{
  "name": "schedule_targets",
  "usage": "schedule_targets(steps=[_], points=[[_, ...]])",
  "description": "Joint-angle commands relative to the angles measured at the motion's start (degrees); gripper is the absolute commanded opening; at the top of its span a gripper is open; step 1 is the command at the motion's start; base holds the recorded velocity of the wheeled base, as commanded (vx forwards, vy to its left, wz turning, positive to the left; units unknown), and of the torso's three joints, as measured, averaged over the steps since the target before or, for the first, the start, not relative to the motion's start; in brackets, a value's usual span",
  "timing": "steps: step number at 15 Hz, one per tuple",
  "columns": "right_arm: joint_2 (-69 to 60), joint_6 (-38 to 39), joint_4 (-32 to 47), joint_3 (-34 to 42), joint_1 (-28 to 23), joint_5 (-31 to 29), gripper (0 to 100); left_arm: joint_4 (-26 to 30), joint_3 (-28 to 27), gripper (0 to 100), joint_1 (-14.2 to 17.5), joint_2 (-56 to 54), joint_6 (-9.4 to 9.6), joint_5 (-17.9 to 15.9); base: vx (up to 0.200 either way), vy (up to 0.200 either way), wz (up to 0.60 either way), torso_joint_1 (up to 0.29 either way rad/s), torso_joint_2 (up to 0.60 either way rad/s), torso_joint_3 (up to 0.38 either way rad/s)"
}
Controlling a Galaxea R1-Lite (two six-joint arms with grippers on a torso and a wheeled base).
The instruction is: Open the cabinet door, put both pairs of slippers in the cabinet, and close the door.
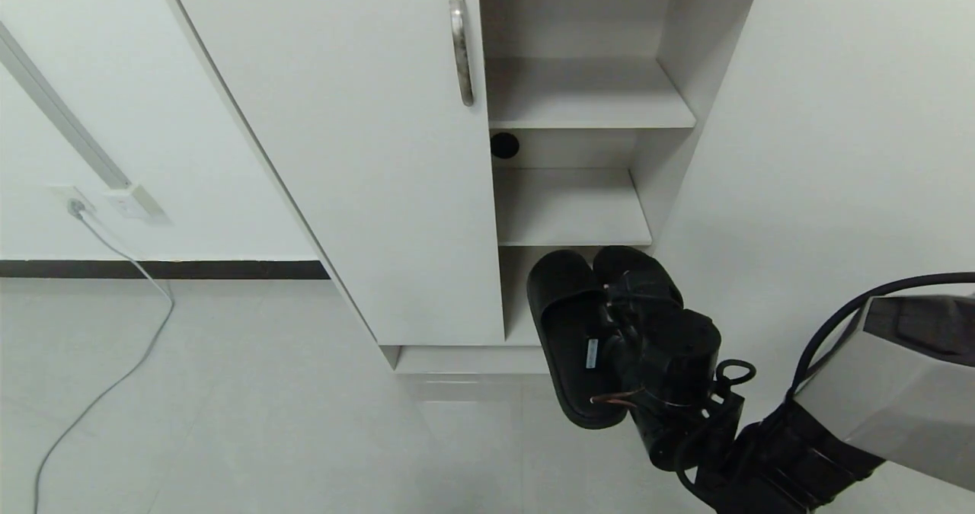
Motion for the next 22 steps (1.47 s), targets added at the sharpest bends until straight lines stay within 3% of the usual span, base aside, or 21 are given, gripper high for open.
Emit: schedule_targets(steps=[1,2,5,18,22], points=[[0.66,-1.32,-2.66,0.00,0.02,-0.05,0,0.00,0.01,0,0.01,0.07,0.02,0.08,0.000,0.000,0.00,0.000,0.00,0.000],[0.66,-3.43,-6.70,0.26,0.20,-0.05,0,0.00,0.01,0,0.01,0.07,0.02,-0.01,0.000,0.000,0.00,0.000,0.00,0.000],[1.01,-4.31,-8.02,0.61,0.28,0.03,0,0.00,0.01,0,0.01,0.07,0.02,-0.01,0.000,0.000,0.00,0.000,0.00,0.000],[4.00,-5.36,-7.67,1.58,0.02,0.91,0,0.00,0.01,0,0.01,0.07,-0.07,0.08,0.185,0.000,0.00,0.004,0.00,0.000],[8.48,-4.92,-3.18,-8.18,-2.09,0.91,0,0.00,0.01,0,0.01,0.07,-0.16,0.08,0.000,0.000,0.00,0.000,0.00,0.000]])
